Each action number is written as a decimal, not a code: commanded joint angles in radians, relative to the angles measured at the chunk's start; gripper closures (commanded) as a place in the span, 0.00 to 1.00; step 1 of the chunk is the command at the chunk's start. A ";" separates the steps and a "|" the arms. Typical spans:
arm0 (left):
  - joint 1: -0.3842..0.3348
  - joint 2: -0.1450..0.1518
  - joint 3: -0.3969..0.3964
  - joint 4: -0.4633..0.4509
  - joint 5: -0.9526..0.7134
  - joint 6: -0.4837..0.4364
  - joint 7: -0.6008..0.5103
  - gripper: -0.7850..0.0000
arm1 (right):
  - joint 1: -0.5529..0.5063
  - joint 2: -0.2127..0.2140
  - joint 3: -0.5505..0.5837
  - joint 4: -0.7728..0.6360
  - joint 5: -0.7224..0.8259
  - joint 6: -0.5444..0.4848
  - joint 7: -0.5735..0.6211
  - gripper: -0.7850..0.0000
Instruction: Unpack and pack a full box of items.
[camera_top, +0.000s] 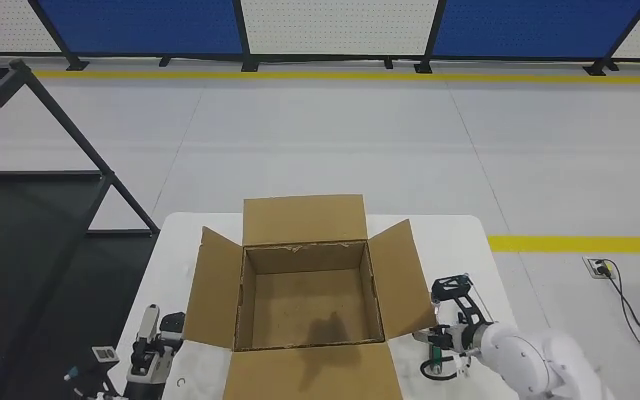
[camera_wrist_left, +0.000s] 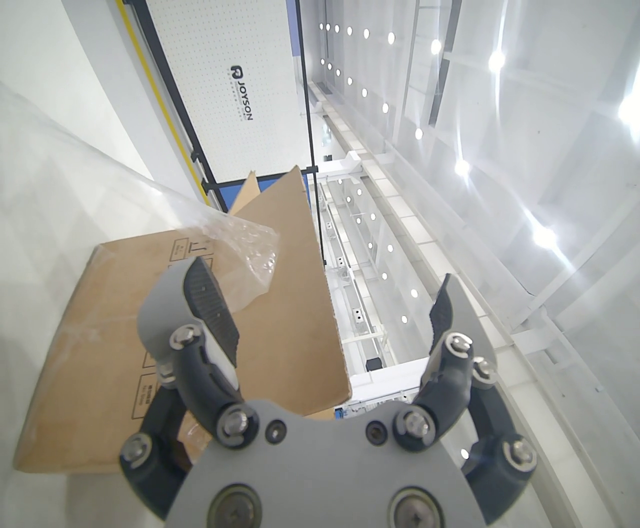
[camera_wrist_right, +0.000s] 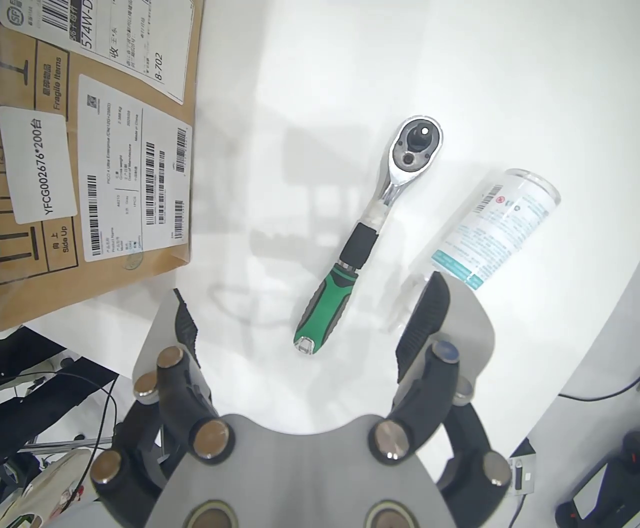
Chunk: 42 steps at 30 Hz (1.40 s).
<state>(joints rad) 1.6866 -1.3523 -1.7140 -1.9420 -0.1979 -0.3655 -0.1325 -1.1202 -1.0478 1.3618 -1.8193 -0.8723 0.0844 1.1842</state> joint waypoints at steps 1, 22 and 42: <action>-0.008 0.000 0.005 0.004 0.005 0.008 0.000 0.00 | -0.007 -0.002 -0.010 0.003 0.008 -0.014 -0.029 0.00; -0.078 0.005 0.006 0.034 -0.012 0.065 -0.018 0.00 | 0.186 -0.035 -0.170 0.207 -0.089 0.104 0.041 0.65; -0.088 0.009 0.002 0.036 -0.029 0.083 -0.032 0.00 | 0.254 -0.058 -0.223 0.357 -0.095 0.129 0.023 0.68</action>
<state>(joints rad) 1.5981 -1.3437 -1.7124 -1.9053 -0.2270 -0.2843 -0.1648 -0.8673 -1.1046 1.1403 -1.4660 -0.9677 0.2137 1.2077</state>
